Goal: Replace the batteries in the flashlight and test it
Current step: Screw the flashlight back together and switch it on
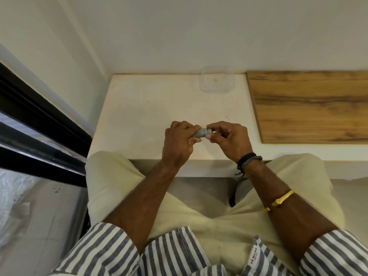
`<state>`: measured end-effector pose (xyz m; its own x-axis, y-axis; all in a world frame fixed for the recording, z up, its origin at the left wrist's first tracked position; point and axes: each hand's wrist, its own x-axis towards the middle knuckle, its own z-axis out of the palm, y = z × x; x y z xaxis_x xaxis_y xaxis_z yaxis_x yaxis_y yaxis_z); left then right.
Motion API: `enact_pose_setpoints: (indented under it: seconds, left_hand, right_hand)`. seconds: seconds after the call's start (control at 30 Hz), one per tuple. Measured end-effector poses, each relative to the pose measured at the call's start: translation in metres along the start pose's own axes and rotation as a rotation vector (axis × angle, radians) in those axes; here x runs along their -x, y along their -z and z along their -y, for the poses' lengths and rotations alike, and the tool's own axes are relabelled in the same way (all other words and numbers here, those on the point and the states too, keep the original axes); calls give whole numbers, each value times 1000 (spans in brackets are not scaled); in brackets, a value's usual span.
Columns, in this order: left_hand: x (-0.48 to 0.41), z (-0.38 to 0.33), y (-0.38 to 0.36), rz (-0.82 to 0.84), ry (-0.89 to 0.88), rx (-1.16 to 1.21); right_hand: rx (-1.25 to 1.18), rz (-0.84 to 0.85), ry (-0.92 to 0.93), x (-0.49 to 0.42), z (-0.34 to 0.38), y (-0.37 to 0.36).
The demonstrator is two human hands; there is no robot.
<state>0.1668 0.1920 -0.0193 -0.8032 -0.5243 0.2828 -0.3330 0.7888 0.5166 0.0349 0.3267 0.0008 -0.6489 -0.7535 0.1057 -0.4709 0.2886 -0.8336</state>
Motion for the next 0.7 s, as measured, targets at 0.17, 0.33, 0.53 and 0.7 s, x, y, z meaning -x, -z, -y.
enact_pose_setpoints:
  seconds: [0.17,0.33,0.53,0.7]
  left_hand:
    - [0,-3,1,-16,-19,-17]
    - [0,-3,1,-1,0,-24]
    - [1,-3,0,16,-22,-25]
    - [1,-2,0,-4,29,-6]
  right_hand:
    - [-70,-46,-125,1,4,-7]
    - [-153,-108,-100,1,7,-8]
    - [-113,-75,-180,0,6,-7]
    - [-85,27,-137,-1,1,-1]
